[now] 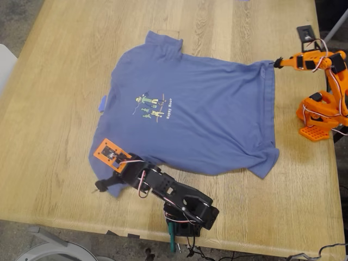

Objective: Fold a T-shirt

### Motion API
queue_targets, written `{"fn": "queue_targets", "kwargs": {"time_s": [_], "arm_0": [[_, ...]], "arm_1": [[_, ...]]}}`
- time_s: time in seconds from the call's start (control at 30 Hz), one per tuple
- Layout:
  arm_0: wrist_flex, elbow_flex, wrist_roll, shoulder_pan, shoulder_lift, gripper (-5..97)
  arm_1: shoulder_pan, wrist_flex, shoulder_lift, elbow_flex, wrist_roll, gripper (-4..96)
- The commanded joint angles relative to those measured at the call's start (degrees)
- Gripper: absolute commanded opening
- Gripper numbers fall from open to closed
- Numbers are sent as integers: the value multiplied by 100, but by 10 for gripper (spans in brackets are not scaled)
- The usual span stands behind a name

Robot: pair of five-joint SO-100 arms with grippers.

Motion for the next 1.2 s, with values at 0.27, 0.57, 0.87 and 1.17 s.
{"fn": "queue_targets", "kwargs": {"time_s": [0.27,0.57,0.87,1.17], "arm_0": [[-1811,-527,-53,712,-1424,503],[-2856,-984,-9,1028,-2839,503],[-3437,-1635,132,1222,-4104,504],[-3946,-3006,299,1362,-5722,513]], "arm_1": [[-1362,-642,-1257,-809,70,290],[-2461,-1187,-2382,-1345,185,281],[-3322,-1986,-3744,-2083,246,271],[-3955,-3226,-4939,-2188,290,276]]}}
